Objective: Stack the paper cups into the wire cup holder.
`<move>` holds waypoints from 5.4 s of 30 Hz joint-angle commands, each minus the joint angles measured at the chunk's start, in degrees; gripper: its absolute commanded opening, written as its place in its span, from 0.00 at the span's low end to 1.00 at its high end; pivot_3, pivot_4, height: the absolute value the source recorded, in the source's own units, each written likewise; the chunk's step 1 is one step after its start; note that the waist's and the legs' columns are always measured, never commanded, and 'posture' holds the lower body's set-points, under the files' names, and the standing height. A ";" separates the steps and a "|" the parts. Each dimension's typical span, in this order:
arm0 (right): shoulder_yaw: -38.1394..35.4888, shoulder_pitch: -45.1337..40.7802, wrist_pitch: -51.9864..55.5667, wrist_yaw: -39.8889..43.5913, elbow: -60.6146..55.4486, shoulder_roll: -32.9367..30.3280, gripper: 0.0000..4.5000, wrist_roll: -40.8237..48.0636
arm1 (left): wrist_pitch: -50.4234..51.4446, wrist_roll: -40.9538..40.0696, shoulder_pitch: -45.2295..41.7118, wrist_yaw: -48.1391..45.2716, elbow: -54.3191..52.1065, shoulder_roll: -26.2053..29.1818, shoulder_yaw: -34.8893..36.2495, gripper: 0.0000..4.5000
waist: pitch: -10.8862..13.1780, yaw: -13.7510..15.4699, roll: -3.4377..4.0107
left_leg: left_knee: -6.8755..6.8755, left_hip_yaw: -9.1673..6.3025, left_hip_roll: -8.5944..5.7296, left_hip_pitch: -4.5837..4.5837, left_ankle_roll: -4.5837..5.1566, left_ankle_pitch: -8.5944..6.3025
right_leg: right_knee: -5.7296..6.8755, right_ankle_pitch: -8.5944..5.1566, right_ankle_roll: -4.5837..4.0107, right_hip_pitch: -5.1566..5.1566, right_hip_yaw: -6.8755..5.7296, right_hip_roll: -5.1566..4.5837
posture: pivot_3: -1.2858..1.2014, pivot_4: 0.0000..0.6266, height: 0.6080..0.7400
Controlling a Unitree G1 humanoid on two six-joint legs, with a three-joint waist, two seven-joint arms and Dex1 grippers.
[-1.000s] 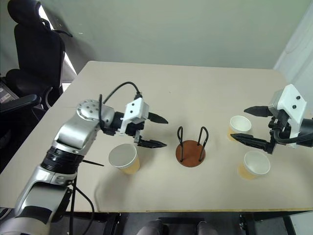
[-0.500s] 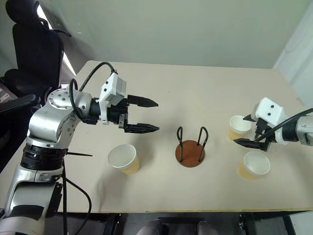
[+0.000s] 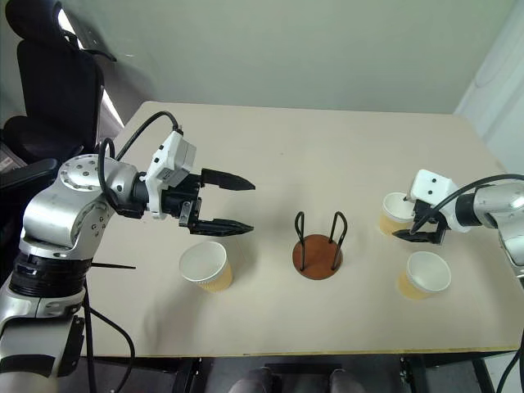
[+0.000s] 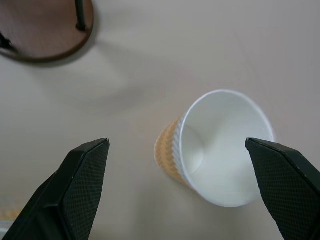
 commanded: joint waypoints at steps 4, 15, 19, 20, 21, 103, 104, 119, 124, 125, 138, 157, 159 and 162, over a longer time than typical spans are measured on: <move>0.93 -2.59 -3.47 2.25 2.63 1.27 1.00 -3.86 | 0.02 -1.14 0.06 1.11 -2.49 1.29 1.96 0.99 | 0.00 0.01 0.01 | -0.01 0.00 -0.01 0.00 -0.01 -0.01 | 0.00 0.00 0.00 0.00 0.00 0.00 | 0.52 0.24 1.00; 2.69 -3.99 -6.21 3.56 5.80 4.62 0.65 -8.85 | -0.04 -1.31 1.01 1.95 -3.16 2.09 1.49 1.00 | 0.01 0.01 0.02 | -0.04 0.00 0.00 0.00 -0.05 -0.02 | -0.01 0.00 -0.01 0.00 0.00 0.00 | 0.52 0.24 1.00; 2.91 -4.68 -6.80 3.77 6.78 5.50 0.32 -10.11 | -0.33 -0.98 1.00 1.99 -2.96 2.09 1.15 1.00 | 0.01 0.01 0.02 | -0.06 0.00 -0.01 0.00 -0.07 -0.02 | -0.01 0.00 -0.01 0.00 0.00 0.00 | 0.52 0.24 1.00; 2.90 -4.78 -6.91 3.86 6.88 5.59 0.23 -10.23 | -0.36 -0.92 0.95 2.02 -2.92 2.06 1.10 1.00 | 0.01 0.00 0.02 | -0.07 0.00 -0.01 0.00 -0.07 -0.02 | -0.01 0.00 -0.01 0.00 0.00 0.00 | 0.52 0.24 1.00; 2.84 -4.86 -6.98 3.97 6.93 5.66 0.15 -10.34 | -0.39 -0.89 0.92 2.02 -2.90 2.03 1.06 1.00 | 0.01 -0.02 0.02 | -0.07 0.00 -0.01 0.00 -0.08 -0.03 | -0.01 0.00 -0.01 -0.01 0.00 0.00 | 0.52 0.24 1.00; -11.40 -7.11 24.16 -0.48 -41.47 0.56 0.74 11.54 | -1.89 -0.88 -1.51 -0.57 1.07 -0.39 -0.93 1.00 | 0.12 0.26 0.20 | -0.83 -0.14 -0.01 -0.07 -0.19 0.13 | -0.85 -0.03 -0.06 -0.05 -0.13 -0.01 | 0.52 0.24 1.00; -12.65 -5.80 25.64 -0.49 -41.74 -0.98 0.74 12.14 | -2.04 -0.77 -1.61 -0.68 1.28 -0.53 -1.06 1.00 | 0.12 0.26 0.19 | -0.82 -0.14 -0.01 -0.09 -0.19 0.13 | -0.85 -0.04 -0.06 -0.05 -0.13 -0.01 | 0.52 0.24 1.00; -33.17 22.59 35.17 2.76 -52.47 -14.02 0.74 19.20 | -4.74 1.15 -4.95 -3.20 6.10 -3.91 -3.65 1.00 | 0.12 0.34 0.19 | -0.82 -0.08 -0.02 -0.04 -0.25 0.13 | -0.80 -0.02 -0.03 -0.02 -0.07 -0.01 | 0.52 0.24 1.00; -36.50 32.40 33.16 2.26 -53.54 -13.62 0.74 16.70 | -5.11 1.59 -5.17 -3.62 6.60 -4.45 -3.74 1.00 | 0.12 0.36 0.19 | -0.80 -0.05 -0.02 -0.04 -0.25 0.13 | -0.78 -0.02 -0.02 -0.01 -0.06 -0.01 | 0.52 0.24 1.00; -37.15 34.28 32.49 2.41 -53.48 -13.64 0.74 15.92 | -5.11 1.61 -5.13 -3.70 6.50 -4.48 -3.69 1.00 | 0.12 0.35 0.19 | -0.80 -0.06 -0.02 -0.03 -0.24 0.13 | -0.78 -0.01 -0.02 -0.01 -0.06 -0.01 | 0.52 0.24 1.00; -38.83 46.51 22.99 3.00 -48.09 -13.48 0.74 7.71 | -4.53 1.10 -4.68 -4.82 5.05 -3.89 -3.02 1.00 | 0.11 0.33 0.18 | -0.73 -0.05 -0.02 0.02 -0.18 0.12 | -0.70 -0.01 -0.01 0.04 -0.06 -0.01 | 0.52 0.24 1.00; -20.55 42.35 14.90 -2.89 -42.46 -12.51 0.29 3.45 | -4.15 1.01 -4.50 -4.22 4.73 -3.54 -2.79 1.00 | 0.11 0.23 0.17 | -0.67 -0.04 -0.02 0.06 -0.14 0.13 | -0.65 0.00 0.01 0.07 -0.07 0.00 | 0.52 0.24 1.00; -19.39 40.89 14.70 -3.22 -42.19 -12.41 0.13 3.46 | -4.14 1.01 -4.45 -4.15 4.72 -3.48 -2.76 1.00 | 0.11 0.19 0.17 | -0.66 -0.04 -0.02 0.06 -0.14 0.13 | -0.63 0.00 0.01 0.07 -0.06 0.00 | 0.52 0.24 1.00; -19.21 38.55 14.60 -3.17 -42.11 -12.70 0.00 4.16 | -3.94 0.91 -4.25 -4.02 4.33 -3.24 -2.59 1.00 | 0.10 0.20 0.17 | -0.63 -0.04 -0.02 0.06 -0.14 0.13 | -0.60 0.00 0.01 0.07 -0.06 -0.01 | 0.52 0.24 1.00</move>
